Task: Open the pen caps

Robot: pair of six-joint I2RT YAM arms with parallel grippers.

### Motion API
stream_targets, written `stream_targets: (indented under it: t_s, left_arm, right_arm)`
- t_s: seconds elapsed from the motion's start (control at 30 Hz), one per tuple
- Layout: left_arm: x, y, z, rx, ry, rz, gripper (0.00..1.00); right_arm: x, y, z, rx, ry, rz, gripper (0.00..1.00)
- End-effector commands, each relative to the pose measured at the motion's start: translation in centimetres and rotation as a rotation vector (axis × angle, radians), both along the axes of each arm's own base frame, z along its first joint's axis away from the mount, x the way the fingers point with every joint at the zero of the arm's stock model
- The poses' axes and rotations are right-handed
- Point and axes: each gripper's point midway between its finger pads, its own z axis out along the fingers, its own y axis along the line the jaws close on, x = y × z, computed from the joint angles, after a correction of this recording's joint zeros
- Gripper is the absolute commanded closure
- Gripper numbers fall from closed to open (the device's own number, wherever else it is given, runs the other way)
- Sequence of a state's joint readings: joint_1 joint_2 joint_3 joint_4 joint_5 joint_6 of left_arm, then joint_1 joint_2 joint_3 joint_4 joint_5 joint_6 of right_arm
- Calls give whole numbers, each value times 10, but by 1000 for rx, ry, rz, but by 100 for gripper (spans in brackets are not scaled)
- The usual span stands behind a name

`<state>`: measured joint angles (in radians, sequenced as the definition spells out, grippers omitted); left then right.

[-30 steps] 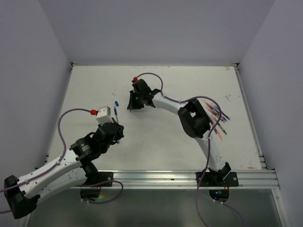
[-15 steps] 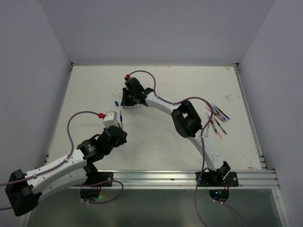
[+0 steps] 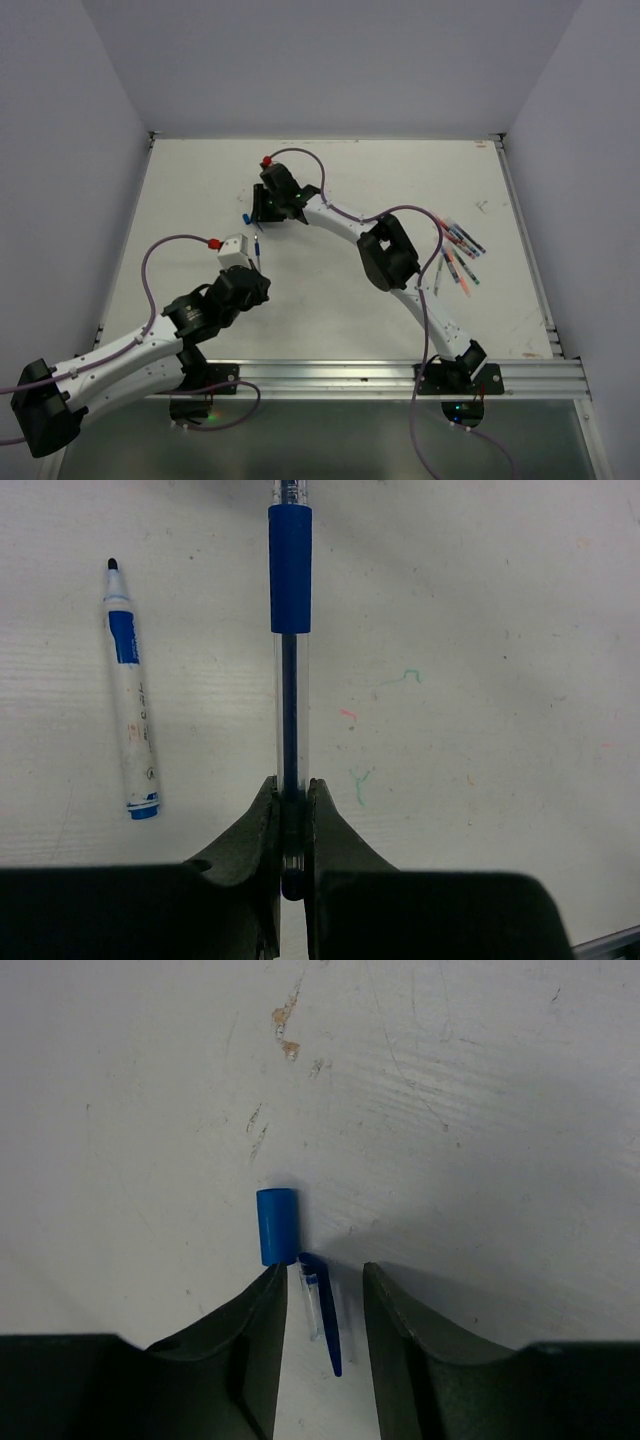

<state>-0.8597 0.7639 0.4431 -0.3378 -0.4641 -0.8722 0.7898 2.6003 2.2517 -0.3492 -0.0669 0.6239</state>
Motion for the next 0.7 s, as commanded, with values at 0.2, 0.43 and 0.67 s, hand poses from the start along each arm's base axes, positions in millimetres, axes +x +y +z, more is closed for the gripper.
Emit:
stream_targets:
  t_s: [0.2,0.43,0.67]
  left_arm:
    - [12,-2,27,26,-65,-7,100]
    - [12,-13,4,58,-1,-43,100]
    - [14,-9,-30,164,93,-19,100]
  right_arm:
    - [14,1,24,7,-62,-9,47]
    - [22,-34,88,36,-108,-86,37]
    - [5,-149,148,-55,-177,-248,16]
